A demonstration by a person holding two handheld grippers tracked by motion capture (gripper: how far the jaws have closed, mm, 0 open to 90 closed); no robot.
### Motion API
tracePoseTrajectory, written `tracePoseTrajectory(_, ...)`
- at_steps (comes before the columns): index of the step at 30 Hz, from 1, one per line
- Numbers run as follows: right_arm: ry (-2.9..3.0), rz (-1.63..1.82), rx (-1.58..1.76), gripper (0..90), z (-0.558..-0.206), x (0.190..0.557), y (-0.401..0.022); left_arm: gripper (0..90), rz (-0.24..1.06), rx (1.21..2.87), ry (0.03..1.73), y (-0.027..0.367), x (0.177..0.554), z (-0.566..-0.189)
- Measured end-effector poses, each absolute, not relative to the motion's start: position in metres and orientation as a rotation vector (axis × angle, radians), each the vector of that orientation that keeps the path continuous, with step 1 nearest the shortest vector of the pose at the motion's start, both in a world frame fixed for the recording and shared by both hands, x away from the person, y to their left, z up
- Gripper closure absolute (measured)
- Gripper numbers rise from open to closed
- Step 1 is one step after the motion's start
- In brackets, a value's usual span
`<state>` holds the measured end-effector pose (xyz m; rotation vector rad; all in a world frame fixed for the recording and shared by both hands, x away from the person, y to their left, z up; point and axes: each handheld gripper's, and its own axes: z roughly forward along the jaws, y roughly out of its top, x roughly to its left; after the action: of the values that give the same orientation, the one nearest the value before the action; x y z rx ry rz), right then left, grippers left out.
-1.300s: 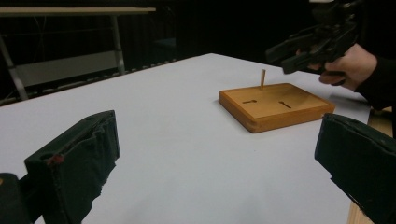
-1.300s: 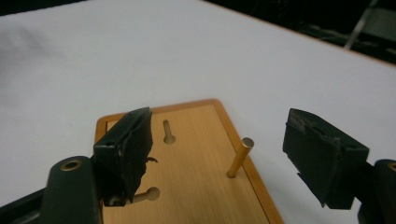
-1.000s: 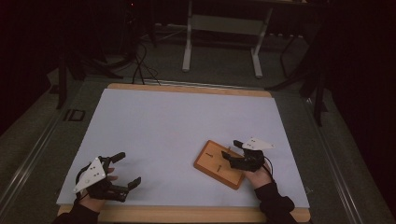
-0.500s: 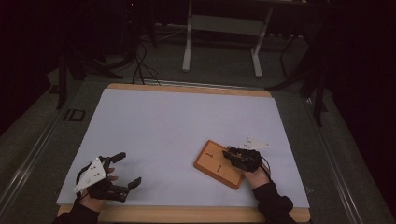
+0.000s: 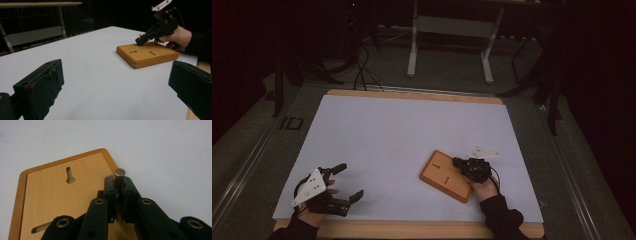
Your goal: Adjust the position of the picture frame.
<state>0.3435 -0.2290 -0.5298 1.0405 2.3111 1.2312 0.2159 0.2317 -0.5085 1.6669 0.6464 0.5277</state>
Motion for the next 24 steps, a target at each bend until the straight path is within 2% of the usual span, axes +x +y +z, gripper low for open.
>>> tracePoseTrajectory(24,2.290,1.383,0.973,85.3,-0.500,0.331,-0.225,0.5,0.541,1.677,0.639,0.231,0.215,-0.509)
